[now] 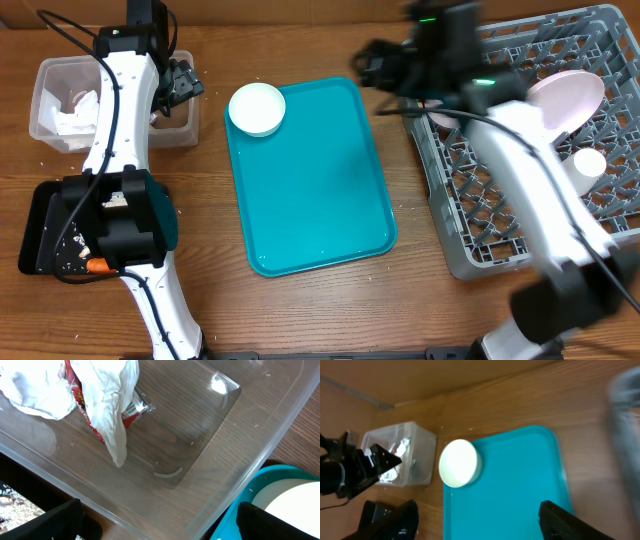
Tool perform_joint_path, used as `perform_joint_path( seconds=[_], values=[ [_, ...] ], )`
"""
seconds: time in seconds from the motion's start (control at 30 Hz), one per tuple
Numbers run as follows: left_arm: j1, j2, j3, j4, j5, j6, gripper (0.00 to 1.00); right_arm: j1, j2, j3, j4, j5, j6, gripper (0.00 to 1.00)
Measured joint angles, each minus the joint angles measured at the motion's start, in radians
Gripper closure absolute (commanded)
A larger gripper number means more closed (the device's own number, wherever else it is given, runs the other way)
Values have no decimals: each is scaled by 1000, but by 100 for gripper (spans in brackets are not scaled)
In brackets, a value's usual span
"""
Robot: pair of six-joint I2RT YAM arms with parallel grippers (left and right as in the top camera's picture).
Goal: Sort waste into correct bins and load items into the dishwasher rack
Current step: 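Reach the right gripper to the white bowl on the tray and grasp its rim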
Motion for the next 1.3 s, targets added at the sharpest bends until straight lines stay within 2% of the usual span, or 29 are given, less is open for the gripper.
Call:
perform_joint_path(
  seconds=[0.1,0.27,0.57,0.83,0.97,1.03,1.13,1.3],
  values=[
    [0,0,0,0,0,0,0,77,142,0,122,8,56,31],
    [0,0,0,0,0,0,0,167,350,-3,280,16,145,33],
    [0,0,0,0,0,0,0,255,502,-11,453,37,255,39],
    [0,0,0,0,0,0,0,280,519,-11,432,138,294,44],
    [0,0,0,0,0,0,0,280,519,-11,404,184,303,58],
    [0,0,0,0,0,0,0,278,519,-11,374,209,306,59],
    [0,0,0,0,0,0,0,274,519,-7,276,237,304,61],
    [0,0,0,0,0,0,0,234,519,62,48,254,303,70]
  ],
)
